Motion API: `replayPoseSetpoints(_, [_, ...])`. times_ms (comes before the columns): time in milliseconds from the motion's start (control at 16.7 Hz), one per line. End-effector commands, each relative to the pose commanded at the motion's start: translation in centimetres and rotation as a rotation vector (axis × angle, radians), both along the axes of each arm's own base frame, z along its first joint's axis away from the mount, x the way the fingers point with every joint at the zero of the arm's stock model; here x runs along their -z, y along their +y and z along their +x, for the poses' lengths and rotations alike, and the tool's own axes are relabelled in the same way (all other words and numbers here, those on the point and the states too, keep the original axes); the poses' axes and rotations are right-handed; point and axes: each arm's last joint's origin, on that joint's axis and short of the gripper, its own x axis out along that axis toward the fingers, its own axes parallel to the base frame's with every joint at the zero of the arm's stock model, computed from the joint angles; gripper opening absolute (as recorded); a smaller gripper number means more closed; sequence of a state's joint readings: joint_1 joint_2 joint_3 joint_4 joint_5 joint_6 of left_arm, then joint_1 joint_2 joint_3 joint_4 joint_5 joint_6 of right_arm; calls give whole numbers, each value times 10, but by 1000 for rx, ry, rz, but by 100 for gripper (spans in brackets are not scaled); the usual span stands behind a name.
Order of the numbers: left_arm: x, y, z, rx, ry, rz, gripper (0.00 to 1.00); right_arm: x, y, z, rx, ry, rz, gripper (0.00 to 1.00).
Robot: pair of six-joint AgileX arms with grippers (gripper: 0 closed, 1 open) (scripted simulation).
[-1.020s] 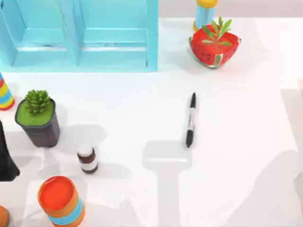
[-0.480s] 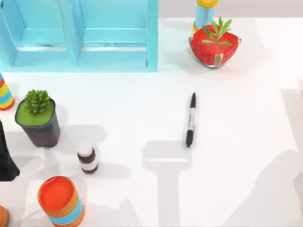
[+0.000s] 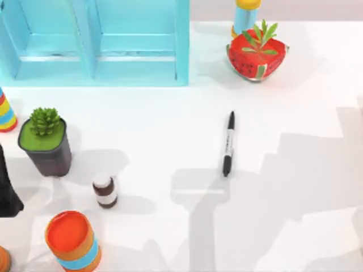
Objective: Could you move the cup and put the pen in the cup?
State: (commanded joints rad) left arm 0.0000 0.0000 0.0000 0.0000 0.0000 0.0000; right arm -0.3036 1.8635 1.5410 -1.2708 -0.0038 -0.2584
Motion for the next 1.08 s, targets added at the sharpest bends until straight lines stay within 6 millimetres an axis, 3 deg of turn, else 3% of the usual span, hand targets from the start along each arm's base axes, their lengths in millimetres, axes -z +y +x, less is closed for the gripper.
replayPoseSetpoints(240, [0, 0, 0, 0, 0, 0, 100, -57, 62, -9, -24, -1, -5, 0])
replayPoseSetpoints(420, [0, 0, 0, 0, 0, 0, 100, -77, 81, -17, -29, -18, -9, 0])
replayPoseSetpoints(780, [0, 0, 0, 0, 0, 0, 100, -71, 84, -12, -27, -16, -10, 0])
replayPoseSetpoints(900, [0, 0, 0, 0, 0, 0, 100, -60, 102, 1, -34, -17, -22, 0])
replayPoseSetpoints(1080, [0, 0, 0, 0, 0, 0, 100, -39, 148, 16, -35, -16, -41, 0])
